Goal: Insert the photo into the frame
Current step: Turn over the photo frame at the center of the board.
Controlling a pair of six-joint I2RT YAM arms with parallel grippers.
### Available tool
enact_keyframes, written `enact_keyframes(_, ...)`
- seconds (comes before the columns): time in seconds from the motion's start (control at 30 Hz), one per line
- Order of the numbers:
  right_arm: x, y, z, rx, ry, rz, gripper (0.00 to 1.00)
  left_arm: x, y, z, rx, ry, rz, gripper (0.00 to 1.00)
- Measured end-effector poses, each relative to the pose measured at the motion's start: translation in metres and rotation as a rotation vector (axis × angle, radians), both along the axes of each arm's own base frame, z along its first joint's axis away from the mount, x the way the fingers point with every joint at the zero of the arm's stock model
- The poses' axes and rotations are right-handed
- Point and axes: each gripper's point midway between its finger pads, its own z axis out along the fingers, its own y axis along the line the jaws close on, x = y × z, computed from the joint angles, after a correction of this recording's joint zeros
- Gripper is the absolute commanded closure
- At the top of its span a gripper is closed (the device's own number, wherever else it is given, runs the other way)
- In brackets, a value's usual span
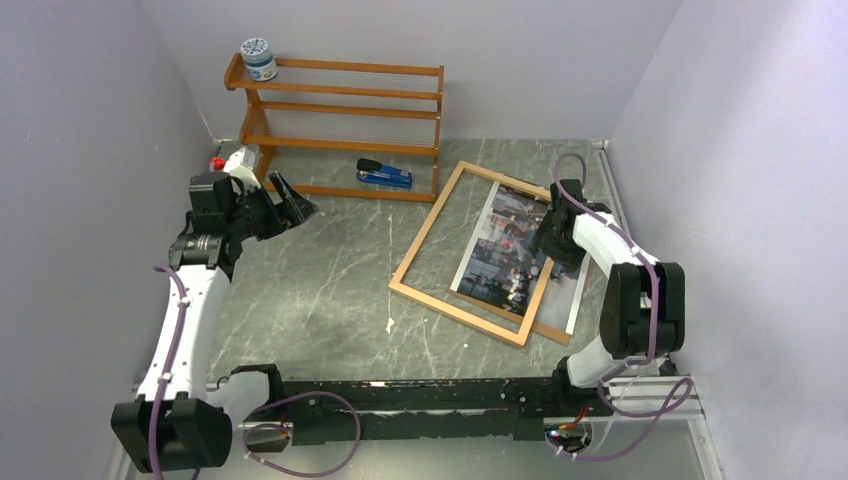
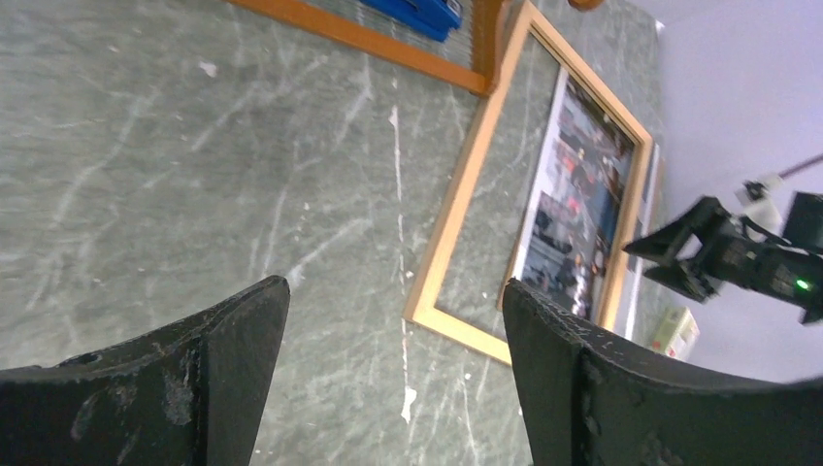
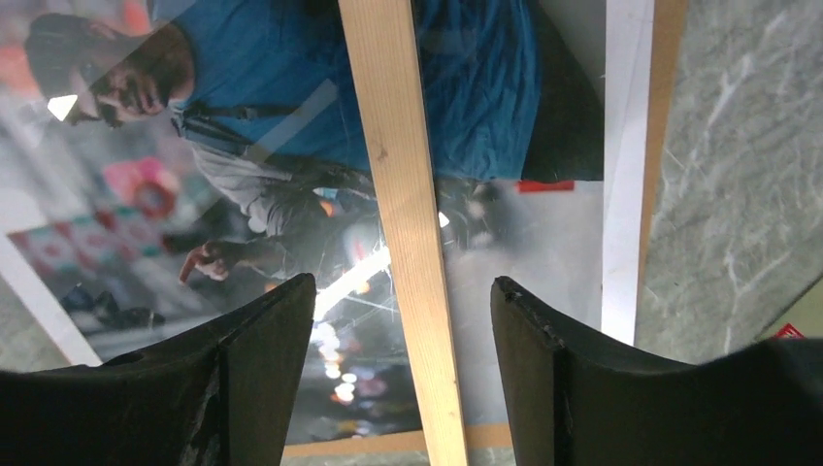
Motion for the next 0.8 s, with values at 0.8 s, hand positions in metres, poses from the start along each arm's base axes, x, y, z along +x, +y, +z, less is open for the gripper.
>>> enact_keyframes(0.8,0.003,-0.002,-0.048,0.003,0.069,-0.023,0.59,-0.001,-0.05,-0.047,-0.161,0.13,-0.208,0.15)
